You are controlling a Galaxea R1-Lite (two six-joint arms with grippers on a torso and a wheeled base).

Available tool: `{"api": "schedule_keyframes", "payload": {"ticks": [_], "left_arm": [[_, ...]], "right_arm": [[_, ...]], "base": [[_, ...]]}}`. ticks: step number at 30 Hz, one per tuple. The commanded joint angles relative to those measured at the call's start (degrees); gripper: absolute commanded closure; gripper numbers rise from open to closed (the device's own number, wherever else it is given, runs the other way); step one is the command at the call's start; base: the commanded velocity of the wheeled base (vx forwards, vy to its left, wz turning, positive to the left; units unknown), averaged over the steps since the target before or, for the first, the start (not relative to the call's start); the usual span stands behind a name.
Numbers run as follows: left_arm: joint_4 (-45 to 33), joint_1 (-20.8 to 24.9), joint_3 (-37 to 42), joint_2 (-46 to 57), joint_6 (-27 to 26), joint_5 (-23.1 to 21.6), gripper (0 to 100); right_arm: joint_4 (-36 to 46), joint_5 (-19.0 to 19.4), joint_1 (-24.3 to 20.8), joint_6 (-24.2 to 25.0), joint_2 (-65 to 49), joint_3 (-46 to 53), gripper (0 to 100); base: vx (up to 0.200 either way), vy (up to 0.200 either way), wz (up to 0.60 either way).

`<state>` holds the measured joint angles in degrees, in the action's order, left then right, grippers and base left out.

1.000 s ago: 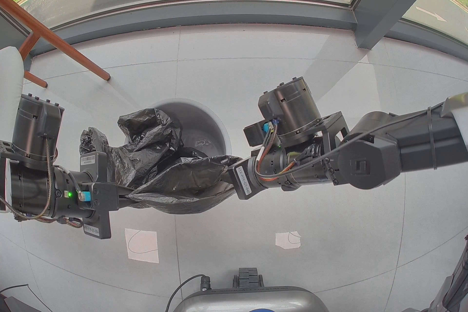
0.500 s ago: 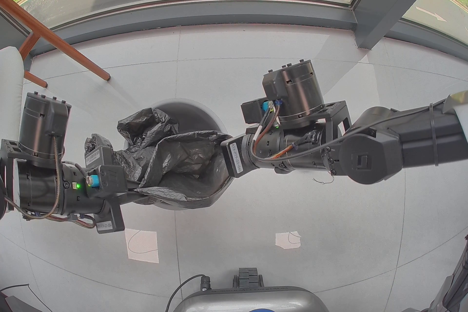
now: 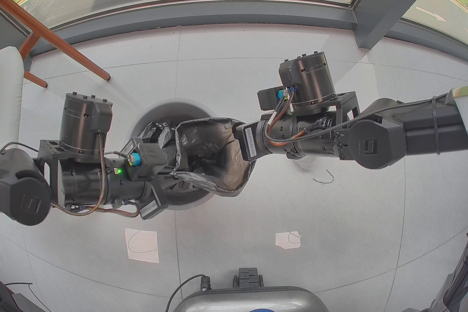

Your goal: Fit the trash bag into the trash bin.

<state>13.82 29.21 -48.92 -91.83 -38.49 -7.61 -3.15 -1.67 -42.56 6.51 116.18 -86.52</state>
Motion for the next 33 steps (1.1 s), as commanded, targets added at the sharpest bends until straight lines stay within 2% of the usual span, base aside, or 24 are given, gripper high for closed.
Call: {"api": "schedule_keyframes", "payload": {"ticks": [1, 4, 11, 16, 17, 22, 23, 24, 25, 26, 27, 28, 33], "left_arm": [[2.70, -0.38, -1.70, -4.67, 3.68, 0.31, 100], [2.70, -0.56, -1.79, -4.32, 5.61, 0.49, 100], [2.70, -1.00, -1.79, -3.79, 5.79, 2.60, 100], [1.73, -0.91, 0.32, 0.51, 6.14, 3.39, 100], [1.64, -0.91, 0.41, 0.60, 6.14, 3.39, 0], [0.24, -0.38, 2.34, 2.53, 6.67, 3.12, 0], [0.33, 1.03, 6.56, 2.97, 11.68, 3.21, 0], [0.33, 1.11, 6.82, 2.97, 12.03, 3.21, 0], [0.33, 1.20, 8.75, 3.50, 17.48, 3.30, 0], [0.33, 1.20, 9.19, 3.77, 19.68, 3.30, 0], [0.33, 1.20, 9.19, 3.77, 19.68, 3.30, 0], [0.41, 1.11, 8.93, 3.85, 23.19, 3.39, 0], [0.68, 0.59, 7.35, 3.41, 25.83, 4.53, 0]], "right_arm": [[-0.11, -0.18, 1.25, 0.08, 0.19, -1.02, 100], [-0.11, -0.18, 1.34, 0.08, 0.10, -0.85, 100], [-0.11, -0.18, 0.90, -0.09, 0.37, -0.50, 100], [-0.11, -0.18, 0.72, -0.45, -0.34, 2.84, 100], [-0.11, -0.18, 0.72, -0.45, -0.34, 2.93, 100], [-0.11, -0.09, 0.63, -0.53, -0.25, 3.90, 100], [-0.11, -0.09, 0.46, -0.53, -0.16, 3.90, 100], [-0.11, -0.09, 0.37, -0.53, -0.16, 3.90, 100], [-0.11, -0.09, 0.37, -0.53, -0.16, 3.90, 100], [-0.11, -0.18, 0.28, -0.53, -0.25, 3.90, 100], [-0.11, -0.18, 0.28, -0.53, -0.25, 3.90, 100], [-0.02, -0.18, 0.28, -0.53, -0.34, 4.08, 100], [-0.02, -0.18, 0.37, -0.53, -0.42, 4.51, 100]], "base": [[0.000, 0.000, 0.00], [0.000, 0.000, 0.00], [0.000, 0.000, 0.00], [0.000, 0.000, 0.00], [0.000, 0.000, 0.00], [0.000, 0.000, 0.00], [0.000, 0.000, 0.00], [0.000, 0.000, 0.00], [0.000, 0.000, 0.00], [0.000, 0.000, 0.00], [0.000, 0.000, 0.00], [0.000, 0.000, 0.00], [0.000, 0.000, 0.00]]}}
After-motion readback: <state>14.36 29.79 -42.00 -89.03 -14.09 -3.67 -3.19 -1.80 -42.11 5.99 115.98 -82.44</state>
